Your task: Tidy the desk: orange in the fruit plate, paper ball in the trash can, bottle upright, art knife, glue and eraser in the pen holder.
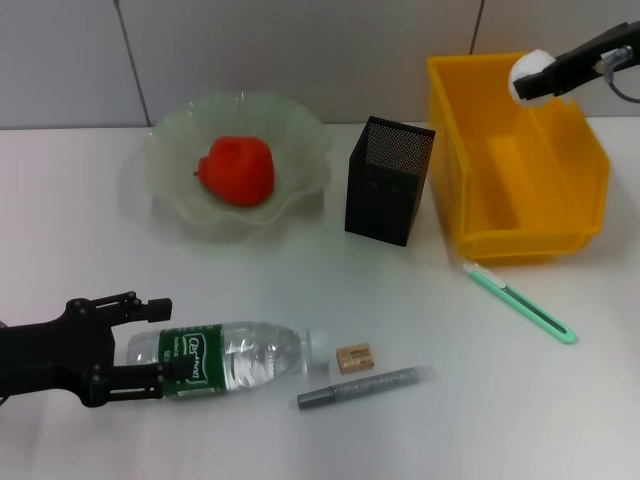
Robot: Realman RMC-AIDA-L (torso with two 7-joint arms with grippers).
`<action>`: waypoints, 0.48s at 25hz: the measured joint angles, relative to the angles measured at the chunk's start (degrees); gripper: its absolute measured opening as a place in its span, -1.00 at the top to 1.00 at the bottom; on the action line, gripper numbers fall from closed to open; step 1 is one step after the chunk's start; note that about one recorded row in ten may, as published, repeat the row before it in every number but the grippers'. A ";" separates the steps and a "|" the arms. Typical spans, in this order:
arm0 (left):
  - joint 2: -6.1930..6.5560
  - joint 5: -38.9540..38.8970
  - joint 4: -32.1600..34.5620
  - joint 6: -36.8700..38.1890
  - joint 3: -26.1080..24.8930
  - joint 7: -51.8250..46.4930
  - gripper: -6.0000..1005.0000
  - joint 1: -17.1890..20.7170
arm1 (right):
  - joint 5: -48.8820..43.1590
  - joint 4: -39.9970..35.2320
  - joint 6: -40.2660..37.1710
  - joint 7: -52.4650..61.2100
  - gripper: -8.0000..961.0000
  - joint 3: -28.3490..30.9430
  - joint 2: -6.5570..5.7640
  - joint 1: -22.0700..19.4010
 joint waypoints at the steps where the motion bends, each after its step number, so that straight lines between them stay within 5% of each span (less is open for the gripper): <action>1: 0.03 0.02 0.02 0.00 -0.01 -0.01 -0.65 -0.02 | 0.01 0.42 0.36 0.00 -0.16 -0.04 0.03 0.02; 12: 0.13 0.10 0.13 0.13 0.00 -0.04 -0.65 -0.18 | 2.11 1.76 2.77 -0.32 -0.60 0.33 0.19 -0.49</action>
